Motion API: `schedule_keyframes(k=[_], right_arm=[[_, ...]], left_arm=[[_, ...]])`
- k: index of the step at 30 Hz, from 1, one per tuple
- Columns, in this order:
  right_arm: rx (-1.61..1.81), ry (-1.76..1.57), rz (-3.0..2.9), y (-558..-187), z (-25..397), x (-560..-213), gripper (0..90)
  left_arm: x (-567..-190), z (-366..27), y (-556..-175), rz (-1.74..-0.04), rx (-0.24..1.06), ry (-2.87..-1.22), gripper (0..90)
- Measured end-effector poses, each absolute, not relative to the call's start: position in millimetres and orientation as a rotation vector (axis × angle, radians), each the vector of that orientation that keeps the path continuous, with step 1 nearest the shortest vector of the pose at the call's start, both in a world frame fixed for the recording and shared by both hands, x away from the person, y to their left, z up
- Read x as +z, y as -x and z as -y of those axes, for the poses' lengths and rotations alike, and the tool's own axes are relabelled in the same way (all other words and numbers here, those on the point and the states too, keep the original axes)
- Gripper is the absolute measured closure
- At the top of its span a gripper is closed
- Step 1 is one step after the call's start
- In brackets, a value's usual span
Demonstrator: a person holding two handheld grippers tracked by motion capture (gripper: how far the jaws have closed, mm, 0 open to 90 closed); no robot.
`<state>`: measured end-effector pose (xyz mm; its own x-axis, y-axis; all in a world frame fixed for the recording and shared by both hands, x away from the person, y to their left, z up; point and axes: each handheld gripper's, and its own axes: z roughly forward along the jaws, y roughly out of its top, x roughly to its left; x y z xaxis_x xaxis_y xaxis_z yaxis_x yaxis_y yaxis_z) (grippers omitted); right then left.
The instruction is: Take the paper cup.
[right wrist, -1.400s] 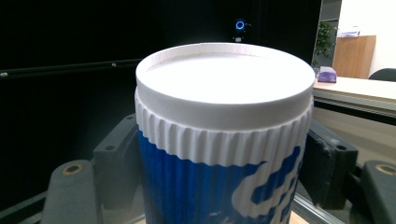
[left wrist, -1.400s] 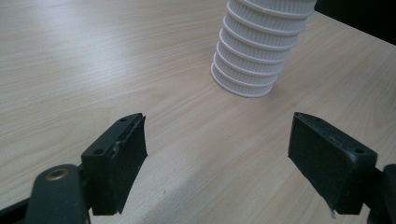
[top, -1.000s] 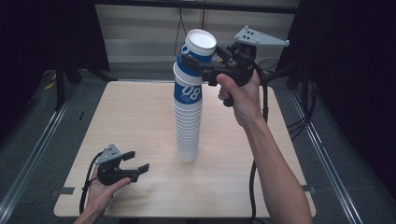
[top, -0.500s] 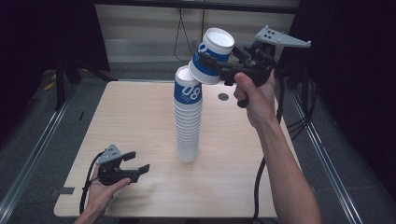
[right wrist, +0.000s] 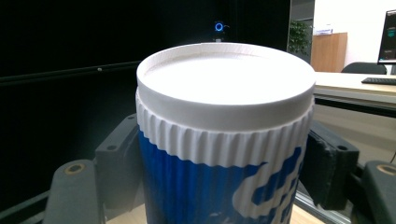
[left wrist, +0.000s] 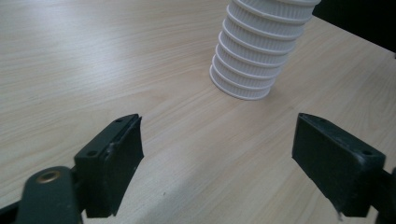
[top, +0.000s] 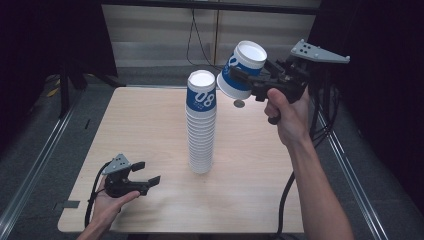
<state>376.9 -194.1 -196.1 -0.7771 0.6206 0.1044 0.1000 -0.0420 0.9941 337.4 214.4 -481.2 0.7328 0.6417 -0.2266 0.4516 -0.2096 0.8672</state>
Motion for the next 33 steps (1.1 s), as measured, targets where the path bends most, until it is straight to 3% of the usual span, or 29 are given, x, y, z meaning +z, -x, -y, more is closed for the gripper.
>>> schedule_keyframes(k=[33], right_arm=[[1.833, -0.859, -2.015, -358.5, 215.8, -303.4, 25.9]], left_arm=[[-467.7, -204.1, -334.2, -0.782, 0.201, -1.792, 21.8]])
